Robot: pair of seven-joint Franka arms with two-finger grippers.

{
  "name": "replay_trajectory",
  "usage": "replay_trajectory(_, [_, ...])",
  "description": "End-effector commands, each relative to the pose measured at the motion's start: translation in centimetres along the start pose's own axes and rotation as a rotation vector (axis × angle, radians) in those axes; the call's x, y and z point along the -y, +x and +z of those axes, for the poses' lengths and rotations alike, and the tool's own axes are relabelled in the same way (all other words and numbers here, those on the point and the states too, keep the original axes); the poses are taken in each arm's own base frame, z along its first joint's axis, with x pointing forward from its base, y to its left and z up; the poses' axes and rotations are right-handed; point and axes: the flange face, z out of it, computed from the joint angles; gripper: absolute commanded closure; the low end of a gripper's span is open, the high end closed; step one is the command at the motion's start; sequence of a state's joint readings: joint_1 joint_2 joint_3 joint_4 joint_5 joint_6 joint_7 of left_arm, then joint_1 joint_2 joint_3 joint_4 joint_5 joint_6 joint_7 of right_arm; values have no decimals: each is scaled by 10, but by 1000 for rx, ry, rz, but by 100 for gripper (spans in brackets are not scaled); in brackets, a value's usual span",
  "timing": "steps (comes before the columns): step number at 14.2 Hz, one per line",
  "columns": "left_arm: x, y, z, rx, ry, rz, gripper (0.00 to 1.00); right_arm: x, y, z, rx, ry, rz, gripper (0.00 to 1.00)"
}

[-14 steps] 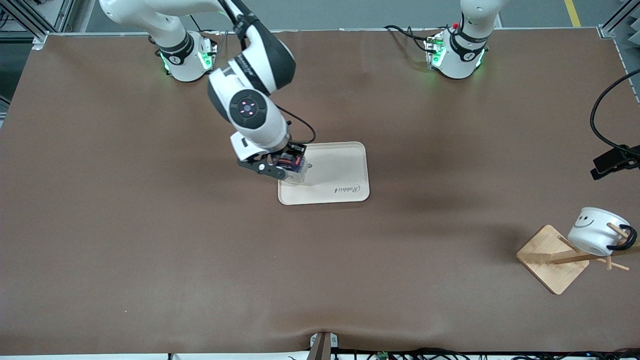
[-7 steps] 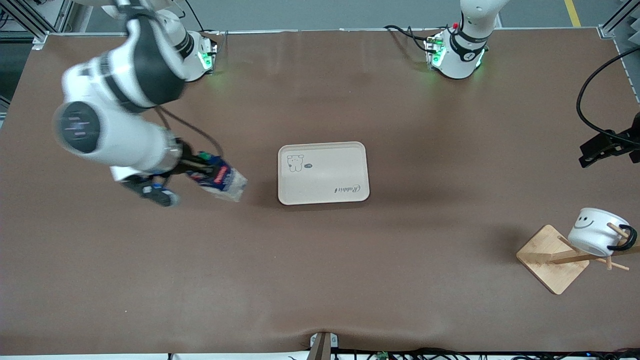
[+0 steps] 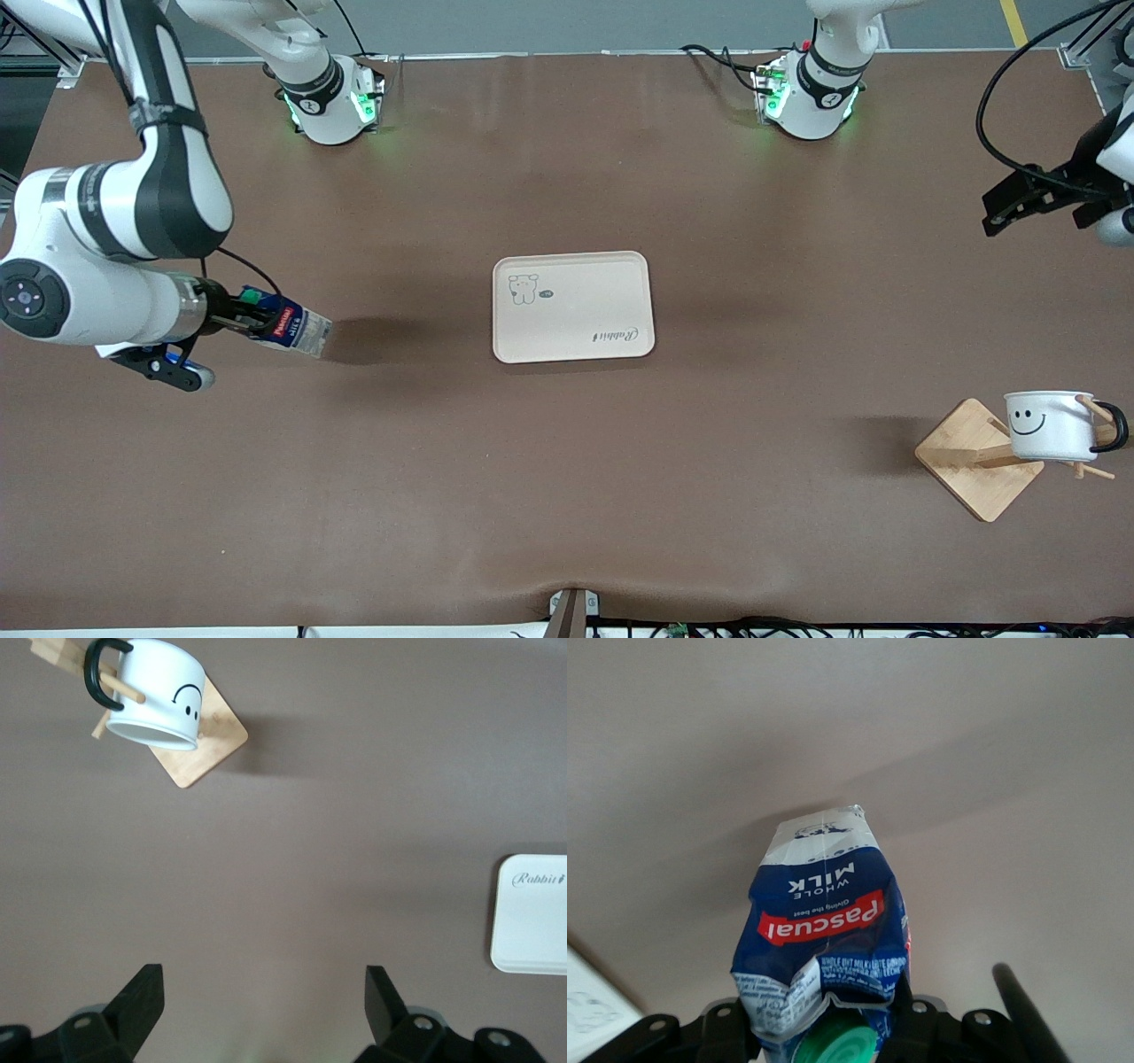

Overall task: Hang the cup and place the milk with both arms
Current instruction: 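Lift the milk carton off the tray with the right gripper, then set the milk carton on the table and open the right gripper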

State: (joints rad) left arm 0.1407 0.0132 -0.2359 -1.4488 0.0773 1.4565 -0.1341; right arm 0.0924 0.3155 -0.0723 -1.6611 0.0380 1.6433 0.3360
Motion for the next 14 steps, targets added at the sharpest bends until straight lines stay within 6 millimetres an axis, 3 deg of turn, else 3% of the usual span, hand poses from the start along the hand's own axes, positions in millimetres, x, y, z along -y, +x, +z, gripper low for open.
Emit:
replay_trajectory(1, [-1,-25,-1,11,-7,-7,0,-60,0,17,-26,34,-108,100])
replay_trajectory(3, [2,-33,-2,14,-26,-13,0,-72,-1,41,-63,46,-141,100])
replay_trajectory(5, [9,-33,-3,16,-47,-32,0,-79,-2,50,-70,21,-146,100])
replay_trajectory(8, [4,-39,-9,3,-47,-37,0,-103,-1,66,-51,-29,-130,100])
replay_trajectory(12, [1,-32,-3,1,-49,-57,0,-103,4,75,-70,-24,-128,100])
replay_trajectory(13, [1,-31,-3,0,-50,-57,0,-104,5,76,-73,-24,-129,83])
replay_trajectory(14, [-1,-31,-3,0,-53,-54,0,-103,6,77,-68,-24,-127,14])
